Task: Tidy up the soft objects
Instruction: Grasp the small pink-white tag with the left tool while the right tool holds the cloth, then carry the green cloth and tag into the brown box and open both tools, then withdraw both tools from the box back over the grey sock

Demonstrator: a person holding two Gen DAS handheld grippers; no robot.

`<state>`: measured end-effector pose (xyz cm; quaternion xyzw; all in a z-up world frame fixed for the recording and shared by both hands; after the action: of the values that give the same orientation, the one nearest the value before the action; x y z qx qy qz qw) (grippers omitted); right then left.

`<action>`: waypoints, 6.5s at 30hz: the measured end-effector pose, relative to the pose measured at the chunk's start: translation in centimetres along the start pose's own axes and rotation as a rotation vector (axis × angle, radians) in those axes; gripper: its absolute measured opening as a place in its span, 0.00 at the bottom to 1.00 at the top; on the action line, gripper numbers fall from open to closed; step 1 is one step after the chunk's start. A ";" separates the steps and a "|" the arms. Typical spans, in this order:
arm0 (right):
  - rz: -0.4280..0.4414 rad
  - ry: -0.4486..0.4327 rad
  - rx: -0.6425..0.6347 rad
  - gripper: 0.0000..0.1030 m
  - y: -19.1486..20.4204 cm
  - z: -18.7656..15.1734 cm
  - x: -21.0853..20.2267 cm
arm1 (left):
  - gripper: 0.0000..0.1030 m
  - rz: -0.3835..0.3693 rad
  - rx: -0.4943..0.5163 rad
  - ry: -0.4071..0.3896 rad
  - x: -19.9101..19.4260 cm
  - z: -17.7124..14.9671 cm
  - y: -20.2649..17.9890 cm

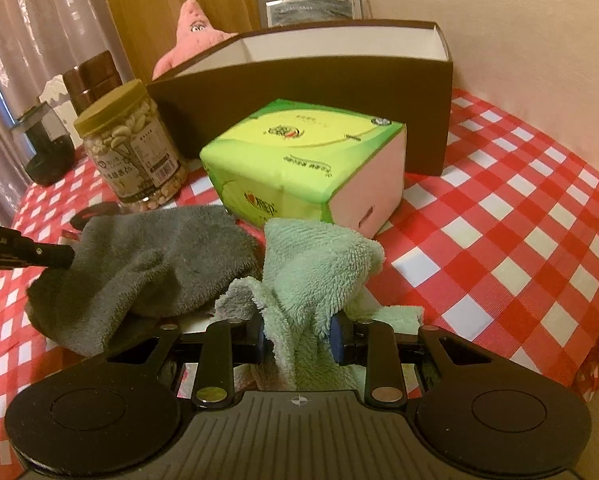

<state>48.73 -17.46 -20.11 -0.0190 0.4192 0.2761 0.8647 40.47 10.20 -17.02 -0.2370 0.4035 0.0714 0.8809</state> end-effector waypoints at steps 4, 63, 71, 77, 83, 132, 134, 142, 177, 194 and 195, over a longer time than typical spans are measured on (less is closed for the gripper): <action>0.009 -0.020 0.001 0.29 0.1 0.2 -0.9 | 0.02 0.001 -0.011 -0.033 -1.7 0.4 0.4; 0.134 -0.100 -0.013 0.29 3.0 2.3 -7.5 | 0.01 -0.057 0.127 -0.153 -10.6 1.8 -4.0; 0.151 -0.158 -0.011 0.29 2.3 5.1 -9.4 | 0.01 -0.106 0.198 -0.191 -10.0 4.4 -7.6; 0.169 -0.202 -0.024 0.29 1.7 7.5 -9.9 | 0.01 -0.123 0.238 -0.232 -8.7 7.2 -9.7; 0.172 -0.252 -0.037 0.29 1.0 11.0 -9.1 | 0.01 -0.120 0.278 -0.263 -6.7 10.7 -11.6; 0.099 -0.324 0.061 0.65 -2.9 28.9 5.9 | 0.23 0.062 0.291 -0.128 5.8 21.7 -13.5; 0.092 -0.321 0.055 0.65 -3.0 28.6 5.2 | 0.23 0.052 0.289 -0.133 4.7 21.0 -13.6; 0.135 -0.255 0.010 0.65 -2.3 23.3 0.5 | 0.23 0.041 0.265 -0.131 -0.5 15.8 -13.4; 0.293 0.064 -0.020 0.62 4.1 2.3 -6.6 | 0.23 0.144 0.100 -0.047 -11.4 -4.1 -8.2; 0.182 0.148 0.059 0.49 11.1 -2.7 -4.5 | 0.23 0.087 0.141 0.053 -11.6 -6.2 -0.1; 0.178 0.150 0.058 0.49 11.5 -2.8 -4.2 | 0.23 0.087 0.144 0.056 -11.6 -6.2 0.3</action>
<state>38.95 -10.46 -16.55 0.0228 0.4908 0.3371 0.8031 28.48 8.30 -11.98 -0.1574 0.4420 0.0736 0.8800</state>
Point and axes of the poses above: each gripper's, at about its wrist camera, not at the fingertips, and x roughly the way its jaws point, y to its left, z to its top, the point moved 4 cm from there along x, roughly the way its jaws point, and after that the axes turned 3 degrees about -z, right-handed, at the moved point
